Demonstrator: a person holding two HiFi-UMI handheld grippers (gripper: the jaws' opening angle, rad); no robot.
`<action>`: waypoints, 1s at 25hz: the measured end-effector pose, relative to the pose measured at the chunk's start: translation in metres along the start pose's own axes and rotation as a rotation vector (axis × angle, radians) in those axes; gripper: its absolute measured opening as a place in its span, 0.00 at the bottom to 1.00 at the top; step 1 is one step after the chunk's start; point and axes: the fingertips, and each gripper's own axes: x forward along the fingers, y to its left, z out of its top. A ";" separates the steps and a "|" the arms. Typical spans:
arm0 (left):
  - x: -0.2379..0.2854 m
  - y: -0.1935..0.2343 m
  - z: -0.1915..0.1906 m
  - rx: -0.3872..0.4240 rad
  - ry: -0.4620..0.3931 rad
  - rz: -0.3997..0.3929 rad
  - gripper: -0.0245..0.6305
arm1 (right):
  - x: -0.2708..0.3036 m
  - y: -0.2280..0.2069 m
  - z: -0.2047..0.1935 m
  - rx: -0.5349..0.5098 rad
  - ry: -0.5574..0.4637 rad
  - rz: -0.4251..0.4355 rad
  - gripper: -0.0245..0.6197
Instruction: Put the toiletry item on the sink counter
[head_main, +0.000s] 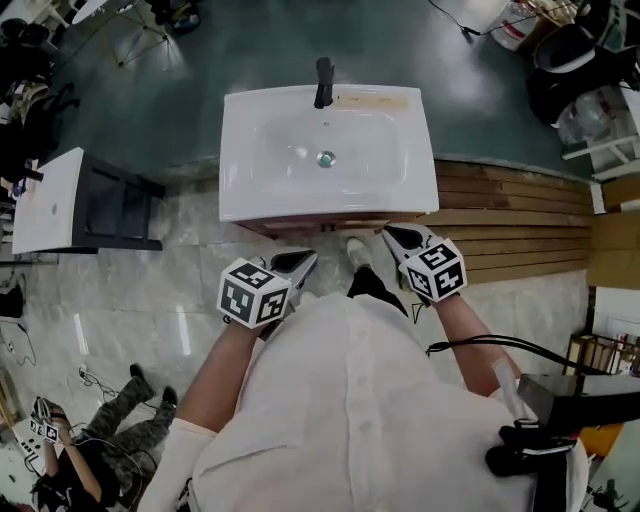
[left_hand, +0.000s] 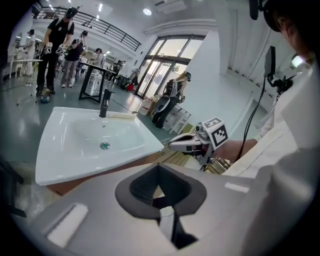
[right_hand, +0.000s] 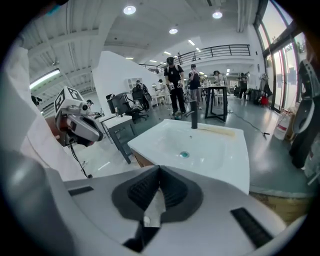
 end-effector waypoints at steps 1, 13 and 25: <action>-0.002 -0.002 -0.005 0.006 0.002 -0.003 0.05 | -0.003 0.008 -0.004 0.012 -0.004 -0.003 0.05; -0.033 -0.019 -0.039 0.028 -0.007 0.000 0.05 | -0.013 0.074 -0.016 0.023 -0.016 0.019 0.05; -0.054 -0.018 -0.053 0.018 -0.016 0.029 0.05 | -0.005 0.108 -0.006 -0.025 -0.023 0.068 0.05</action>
